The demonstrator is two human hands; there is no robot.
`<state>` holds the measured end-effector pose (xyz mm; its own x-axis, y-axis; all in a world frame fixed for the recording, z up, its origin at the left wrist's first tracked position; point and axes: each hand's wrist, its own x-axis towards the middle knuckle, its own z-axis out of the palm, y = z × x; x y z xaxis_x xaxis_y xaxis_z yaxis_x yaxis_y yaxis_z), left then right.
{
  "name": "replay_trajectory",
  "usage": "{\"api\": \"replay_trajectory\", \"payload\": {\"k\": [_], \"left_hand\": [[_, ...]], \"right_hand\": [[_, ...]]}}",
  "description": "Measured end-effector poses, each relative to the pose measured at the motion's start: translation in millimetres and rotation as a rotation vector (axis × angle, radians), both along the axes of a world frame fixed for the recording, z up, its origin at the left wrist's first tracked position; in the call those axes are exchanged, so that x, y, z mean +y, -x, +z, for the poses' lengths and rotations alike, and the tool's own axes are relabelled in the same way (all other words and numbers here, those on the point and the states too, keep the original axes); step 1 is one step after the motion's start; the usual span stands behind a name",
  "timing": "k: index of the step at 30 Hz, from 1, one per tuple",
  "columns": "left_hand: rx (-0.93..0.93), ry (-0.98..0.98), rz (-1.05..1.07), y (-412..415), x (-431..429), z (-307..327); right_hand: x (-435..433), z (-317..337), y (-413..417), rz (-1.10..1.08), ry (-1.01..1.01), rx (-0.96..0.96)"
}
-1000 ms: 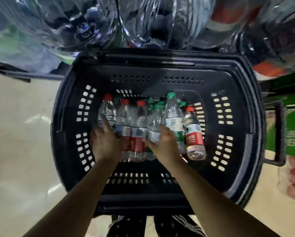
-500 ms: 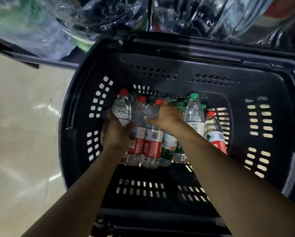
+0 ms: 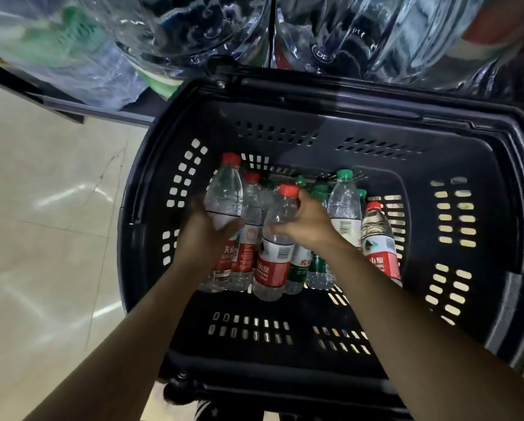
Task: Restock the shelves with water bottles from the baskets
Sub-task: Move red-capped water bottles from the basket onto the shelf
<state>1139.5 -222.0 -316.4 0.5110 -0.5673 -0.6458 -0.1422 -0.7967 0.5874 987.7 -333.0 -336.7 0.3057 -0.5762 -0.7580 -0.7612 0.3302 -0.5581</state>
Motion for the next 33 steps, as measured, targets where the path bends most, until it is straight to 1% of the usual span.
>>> {"api": "replay_trajectory", "payload": {"k": [2,4,8,10,14,16,19,21,23,25,27,29,33], "left_hand": [[0.009,0.037,0.002,0.6,3.5,7.8],[0.028,0.070,0.010,0.5,6.7,16.0],[0.106,0.110,0.077,2.4,12.6,35.1],[0.143,0.133,0.109,4.5,17.4,45.1],[0.217,0.137,0.140,6.7,28.0,64.8],[0.240,0.140,0.146,7.1,32.7,76.4],[0.278,0.138,0.161,10.6,35.8,102.4],[0.348,0.149,0.213,14.2,36.8,124.9],[0.419,0.149,0.242,18.3,37.2,152.6],[0.490,0.158,0.256,22.2,38.2,182.9],[0.526,0.173,0.277,25.0,39.2,216.8],[0.530,0.185,0.287,27.2,40.0,242.1],[0.523,0.220,0.294,29.2,47.0,310.5]], "right_hand": [[10.5,7.7,9.9,-0.158,-0.063,-0.149],[18.8,10.9,15.9,-0.268,-0.143,-0.227],[33.8,4.0,16.0,-0.418,-0.102,-0.184],[40.8,5.2,15.0,-0.506,-0.130,-0.183],[47.4,20.8,24.3,-0.569,-0.059,-0.192],[48.1,33.2,34.1,-0.662,-0.041,-0.243],[42.2,67.7,47.7,-0.787,-0.137,-0.357],[37.0,98.2,55.5,-0.798,-0.230,-0.457],[33.1,134.5,59.5,-0.751,-0.288,-0.537],[32.6,168.4,63.3,-0.717,-0.294,-0.580],[33.9,201.9,67.0,-0.751,-0.280,-0.632],[36.0,225.2,67.9,-0.776,-0.271,-0.653],[46.6,293.4,73.4,-0.701,-0.268,-0.610]]}}
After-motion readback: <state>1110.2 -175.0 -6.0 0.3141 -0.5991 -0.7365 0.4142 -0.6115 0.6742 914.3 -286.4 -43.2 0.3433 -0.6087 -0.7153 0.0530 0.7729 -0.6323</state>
